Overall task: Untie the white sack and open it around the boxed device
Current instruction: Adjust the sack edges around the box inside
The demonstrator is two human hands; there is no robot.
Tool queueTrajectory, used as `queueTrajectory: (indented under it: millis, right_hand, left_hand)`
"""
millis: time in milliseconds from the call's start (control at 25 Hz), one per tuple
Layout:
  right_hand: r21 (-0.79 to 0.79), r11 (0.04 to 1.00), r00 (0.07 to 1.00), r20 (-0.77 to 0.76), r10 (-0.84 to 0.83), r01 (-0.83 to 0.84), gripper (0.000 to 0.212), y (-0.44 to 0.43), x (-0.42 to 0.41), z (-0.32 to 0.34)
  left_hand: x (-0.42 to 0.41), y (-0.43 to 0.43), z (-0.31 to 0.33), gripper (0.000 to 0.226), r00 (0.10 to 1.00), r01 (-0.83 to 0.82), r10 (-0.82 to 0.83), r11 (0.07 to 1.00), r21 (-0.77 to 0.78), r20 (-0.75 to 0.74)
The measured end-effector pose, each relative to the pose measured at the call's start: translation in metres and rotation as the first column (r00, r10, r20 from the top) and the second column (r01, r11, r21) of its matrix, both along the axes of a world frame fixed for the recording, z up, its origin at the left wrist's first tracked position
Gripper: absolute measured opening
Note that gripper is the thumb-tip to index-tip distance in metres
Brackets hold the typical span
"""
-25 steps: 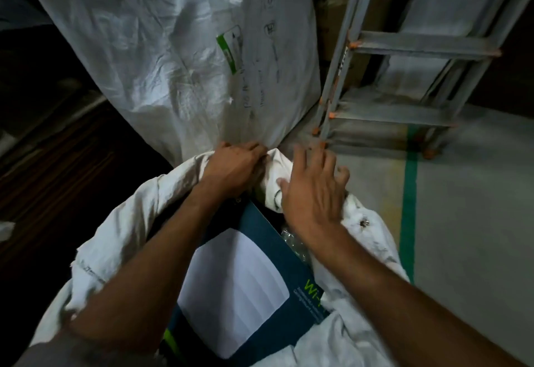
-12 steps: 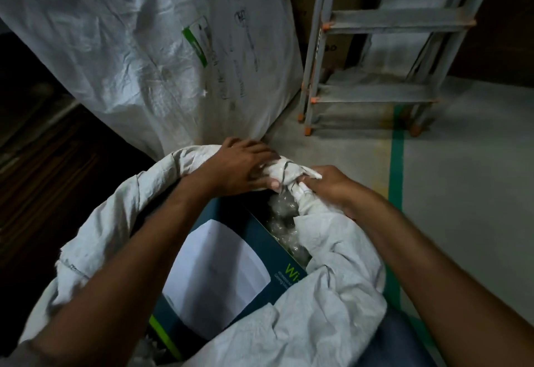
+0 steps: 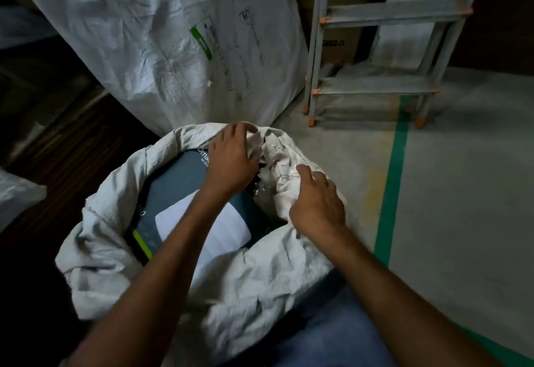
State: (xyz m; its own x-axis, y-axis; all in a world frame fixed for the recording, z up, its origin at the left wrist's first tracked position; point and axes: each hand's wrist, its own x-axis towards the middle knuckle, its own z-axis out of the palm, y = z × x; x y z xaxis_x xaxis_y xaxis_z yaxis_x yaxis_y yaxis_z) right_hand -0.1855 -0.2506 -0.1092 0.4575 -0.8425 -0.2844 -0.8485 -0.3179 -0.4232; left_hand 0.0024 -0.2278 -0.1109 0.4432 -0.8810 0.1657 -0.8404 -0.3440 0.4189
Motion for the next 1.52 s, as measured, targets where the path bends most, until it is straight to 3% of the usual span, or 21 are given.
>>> queueTrajectory:
  millis: [80,160,200,280,320,360,400,440,520,600,680,760,840,920,960,1080,1160,1320,1360,1440,1520]
  right_hand:
    - [0.053,0.995,0.977,0.192,-0.091,0.082,0.062,-0.012,-0.007,-0.001]
    - [0.261,0.942,0.878,0.374,-0.299,0.209,0.049,-0.023,-0.017,-0.002]
    - [0.425,0.870,0.788,0.433,-0.438,0.250,0.048,-0.025,-0.024,-0.003]
    - [0.667,0.706,0.611,0.463,-0.642,0.238,0.053,-0.019,-0.034,-0.006]
    - [0.639,0.735,0.617,0.489,-0.617,0.228,0.056,-0.010,-0.038,-0.006]
    - [0.497,0.844,0.697,0.534,-0.479,0.200,0.059,0.003,-0.043,-0.003]
    - [0.267,0.958,0.811,0.536,-0.235,0.101,0.064,0.019,-0.049,0.002]
    - [0.028,0.997,0.872,0.488,0.049,-0.072,0.069,0.033,-0.058,0.007]
    - [-0.187,0.873,0.816,0.310,0.488,-0.451,0.072,0.053,-0.075,0.022]
    - [-0.193,0.710,0.714,0.058,0.697,-0.677,0.081,0.067,-0.089,0.027]
    - [-0.336,0.596,0.668,-0.161,0.726,-0.729,0.084,0.072,-0.092,0.018]
    - [-0.472,0.517,0.678,-0.287,0.676,-0.715,0.063,0.070,-0.079,0.007]
    - [-0.527,0.462,0.676,-0.343,0.652,-0.713,0.046,0.062,-0.060,0.001]
    - [-0.532,0.462,0.686,-0.371,0.626,-0.710,0.044,0.050,-0.048,-0.001]
    - [-0.555,0.483,0.718,-0.360,0.595,-0.678,0.043,0.048,-0.044,-0.003]
    - [-0.663,0.547,0.844,-0.267,0.465,-0.511,0.041,0.070,-0.036,-0.010]
    - [-0.656,0.579,0.866,-0.263,0.426,-0.484,0.048,0.098,-0.046,-0.009]
    - [-0.560,0.457,0.693,-0.332,0.640,-0.691,0.085,0.108,-0.056,0.011]
    - [-0.540,0.414,0.636,-0.325,0.700,-0.732,0.080,0.107,-0.050,0.015]
    - [-0.564,0.381,0.604,-0.280,0.746,-0.733,0.046,0.110,-0.038,0.020]
    - [-0.728,0.417,0.693,-0.110,0.712,-0.544,0.024,0.105,-0.033,0.035]
  left_hand:
    - [-0.046,0.053,0.013,0.057,0.942,0.085,-0.016,0.978,0.191,-0.336]
    - [-0.096,0.104,0.025,0.068,0.816,0.259,0.030,0.873,0.412,-0.577]
    - [-0.116,0.122,0.027,0.066,0.819,0.289,0.015,0.853,0.435,-0.574]
    - [-0.142,0.146,0.018,0.059,0.931,0.222,-0.067,0.884,0.412,-0.358]
    - [-0.154,0.154,0.011,0.051,0.979,0.155,-0.090,0.907,0.391,-0.181]
    - [-0.164,0.161,0.002,0.041,0.996,0.093,-0.091,0.933,0.349,-0.022]
    - [-0.174,0.170,-0.006,0.032,0.991,0.045,-0.081,0.951,0.307,0.105]
    - [-0.183,0.177,-0.014,0.026,0.976,0.035,-0.088,0.967,0.253,0.200]
    - [-0.188,0.188,-0.019,0.024,0.940,0.060,-0.103,0.988,0.140,0.326]
    - [-0.183,0.196,-0.019,0.016,0.897,0.075,-0.070,0.997,0.006,0.436]
    - [-0.176,0.200,-0.023,0.031,0.877,-0.016,0.036,0.999,-0.047,0.479]
    - [-0.167,0.206,-0.023,0.039,0.914,-0.079,0.091,0.996,-0.045,0.396]
    - [-0.145,0.223,-0.018,0.062,0.958,-0.056,0.030,0.995,0.083,0.284]
    - [-0.115,0.244,-0.006,0.089,0.955,-0.007,-0.079,0.957,0.291,0.285]
    - [-0.104,0.250,0.000,0.089,0.949,-0.025,-0.077,0.948,0.317,0.305]
    - [-0.096,0.252,-0.008,0.067,0.888,-0.095,0.021,0.986,0.139,0.459]
    - [-0.103,0.254,-0.022,0.061,0.864,-0.126,0.098,0.992,0.025,0.494]
    - [-0.110,0.264,-0.030,0.020,0.759,0.087,0.037,0.984,-0.158,0.649]
    - [-0.111,0.264,-0.023,0.012,0.724,0.148,0.018,0.972,-0.180,0.690]
    - [-0.117,0.264,0.004,0.007,0.684,0.215,0.033,0.945,-0.245,0.728]
    - [-0.122,0.259,0.034,0.012,0.698,0.217,0.120,0.904,-0.367,0.706]
